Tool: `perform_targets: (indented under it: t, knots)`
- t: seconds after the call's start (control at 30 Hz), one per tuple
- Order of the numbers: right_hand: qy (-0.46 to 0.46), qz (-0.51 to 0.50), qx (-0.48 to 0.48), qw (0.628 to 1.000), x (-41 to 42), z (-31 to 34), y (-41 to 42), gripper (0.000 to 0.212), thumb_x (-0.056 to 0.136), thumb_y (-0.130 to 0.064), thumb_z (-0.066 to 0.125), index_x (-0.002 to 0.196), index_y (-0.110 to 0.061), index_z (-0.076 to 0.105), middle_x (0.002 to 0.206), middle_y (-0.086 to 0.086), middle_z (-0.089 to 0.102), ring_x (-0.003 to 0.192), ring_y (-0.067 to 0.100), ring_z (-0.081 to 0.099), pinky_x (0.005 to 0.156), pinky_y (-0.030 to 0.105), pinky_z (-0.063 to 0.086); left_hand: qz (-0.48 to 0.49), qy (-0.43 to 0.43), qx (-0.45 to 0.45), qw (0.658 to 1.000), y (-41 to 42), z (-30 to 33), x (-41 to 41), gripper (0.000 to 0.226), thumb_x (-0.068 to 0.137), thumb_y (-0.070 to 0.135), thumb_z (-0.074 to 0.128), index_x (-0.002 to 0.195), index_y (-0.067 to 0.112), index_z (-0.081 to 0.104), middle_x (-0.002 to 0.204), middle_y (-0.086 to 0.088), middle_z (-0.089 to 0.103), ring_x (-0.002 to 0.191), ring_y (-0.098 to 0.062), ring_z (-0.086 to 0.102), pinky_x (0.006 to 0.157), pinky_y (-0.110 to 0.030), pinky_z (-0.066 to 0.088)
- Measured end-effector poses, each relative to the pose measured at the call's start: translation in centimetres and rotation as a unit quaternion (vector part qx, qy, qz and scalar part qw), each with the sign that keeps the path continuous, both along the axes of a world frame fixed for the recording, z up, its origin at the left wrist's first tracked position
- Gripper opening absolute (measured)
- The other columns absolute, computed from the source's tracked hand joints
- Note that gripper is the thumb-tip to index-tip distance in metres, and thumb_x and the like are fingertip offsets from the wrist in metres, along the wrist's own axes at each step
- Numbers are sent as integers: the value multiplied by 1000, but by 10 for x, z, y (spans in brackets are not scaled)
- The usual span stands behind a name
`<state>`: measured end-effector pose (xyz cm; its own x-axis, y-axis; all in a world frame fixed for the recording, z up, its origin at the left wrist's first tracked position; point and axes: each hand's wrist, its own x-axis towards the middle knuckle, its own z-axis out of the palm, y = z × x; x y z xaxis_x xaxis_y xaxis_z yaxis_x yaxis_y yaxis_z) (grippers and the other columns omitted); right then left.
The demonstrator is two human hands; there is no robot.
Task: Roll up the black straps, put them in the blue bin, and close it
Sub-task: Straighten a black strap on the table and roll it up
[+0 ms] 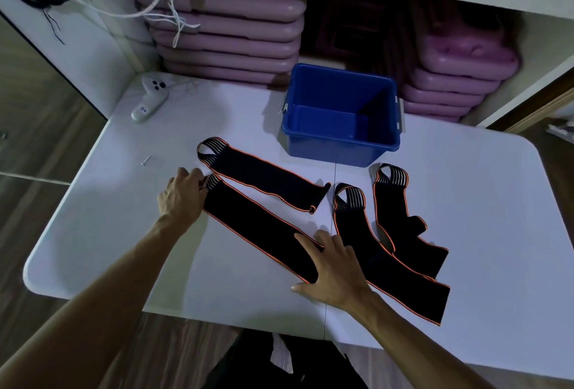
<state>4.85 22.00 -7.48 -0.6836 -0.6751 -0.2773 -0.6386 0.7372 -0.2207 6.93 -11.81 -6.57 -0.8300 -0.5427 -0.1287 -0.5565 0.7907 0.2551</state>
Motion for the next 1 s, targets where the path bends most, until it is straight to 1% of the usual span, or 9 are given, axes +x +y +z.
perform_targets:
  t: [0.13,0.27,0.33,0.47,0.7,0.77,0.83,0.9,1.0]
  knots:
    - [2,27,-65,998,0,5,-5,72,73,-42,66,138,-24,41,128,10,45,103,29,52,84,44,54,-25,79,-4,997,-1,8,-18,13,90,22,55,95,11,58,86,-15,61,75,-43,62,61,-42,48]
    - [20,38,-202,978,-13,25,-17,63,79,-41,68,134,-17,51,133,10,48,112,25,51,93,34,52,-51,176,30,983,-9,22,-44,7,89,25,56,92,18,57,89,-10,66,74,-39,62,62,-43,53]
    - [24,27,-241,970,-26,34,-23,60,82,-43,68,134,-16,53,136,11,48,120,25,49,101,33,45,-24,169,42,984,-15,26,-57,7,88,23,59,91,18,60,91,-10,69,77,-39,63,64,-42,53]
    - [-9,12,-246,969,-45,39,-23,59,83,-49,64,133,-19,54,139,8,47,128,24,44,107,35,41,32,124,64,990,-28,24,-70,9,85,24,60,92,19,64,89,-13,70,81,-40,64,68,-43,54]
    - [27,-36,-337,940,-68,46,-20,47,80,-40,74,118,-14,67,130,7,57,120,21,52,108,21,32,105,172,102,974,-31,40,-83,17,76,35,58,78,18,59,76,-11,66,73,-38,60,64,-36,48]
    - [43,-43,-354,933,-75,51,-21,45,80,-39,74,116,-13,68,126,6,59,116,17,52,105,17,30,89,201,146,965,-31,42,-86,24,72,36,56,71,12,55,66,-14,60,66,-38,56,59,-36,46]
    - [52,-49,-366,928,-80,53,-22,45,80,-37,74,116,-11,68,124,5,59,115,17,51,104,19,35,64,189,159,967,-29,40,-87,23,71,35,57,71,12,55,64,-11,59,65,-35,56,58,-37,48]
    - [51,-60,-370,926,-87,48,-23,44,80,-35,75,116,-10,67,123,5,58,117,19,52,104,26,40,57,166,149,973,-29,34,-88,14,74,33,60,75,19,59,72,-4,64,70,-30,60,62,-36,49]
    - [19,-82,-349,933,-97,34,-27,44,80,-39,73,115,-12,67,123,5,56,119,21,51,104,32,41,45,122,104,986,-34,18,-90,10,80,26,65,86,18,66,101,-11,62,97,-35,58,73,-42,51]
